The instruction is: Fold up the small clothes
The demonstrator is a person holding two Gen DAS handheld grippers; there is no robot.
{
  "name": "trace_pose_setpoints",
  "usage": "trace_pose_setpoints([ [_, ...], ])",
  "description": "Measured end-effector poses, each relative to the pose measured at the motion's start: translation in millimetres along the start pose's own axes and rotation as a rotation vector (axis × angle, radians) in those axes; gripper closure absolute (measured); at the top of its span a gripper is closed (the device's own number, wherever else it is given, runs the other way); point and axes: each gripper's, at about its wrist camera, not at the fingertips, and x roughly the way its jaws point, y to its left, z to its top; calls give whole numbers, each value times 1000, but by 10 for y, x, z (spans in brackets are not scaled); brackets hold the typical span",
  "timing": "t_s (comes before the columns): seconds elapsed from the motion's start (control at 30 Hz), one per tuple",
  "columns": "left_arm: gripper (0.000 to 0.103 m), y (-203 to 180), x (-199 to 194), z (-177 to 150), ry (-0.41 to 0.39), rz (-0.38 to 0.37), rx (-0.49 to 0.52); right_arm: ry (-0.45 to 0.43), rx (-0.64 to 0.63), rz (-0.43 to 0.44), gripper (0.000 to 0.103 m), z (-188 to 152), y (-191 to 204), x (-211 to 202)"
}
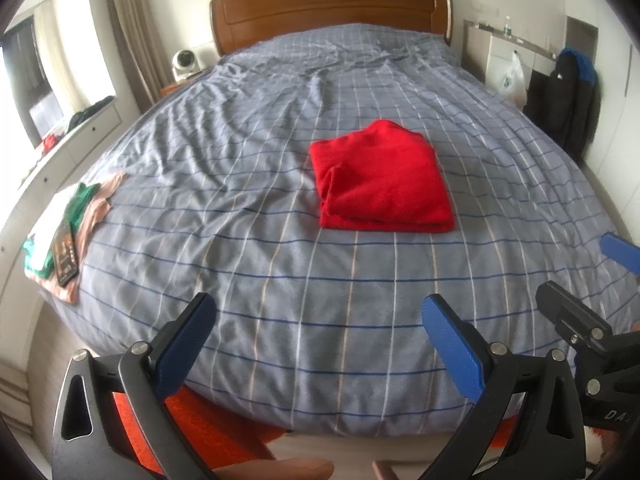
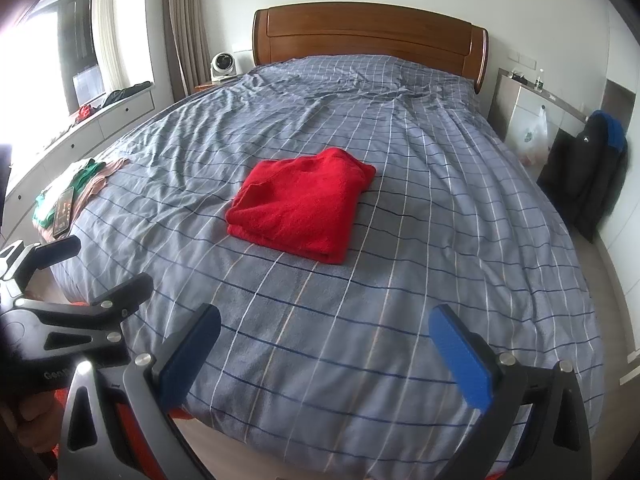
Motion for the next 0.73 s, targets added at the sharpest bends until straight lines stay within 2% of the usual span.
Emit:
trace_pose_setpoints([
  [0.43,0,36,5,-7,-2,-40,-17,13,4,-5,1,-56,8,-2],
  [0.73,1,23,-45,-32,-35,-22,-17,12,7,-5,1,-62,-7,-7],
])
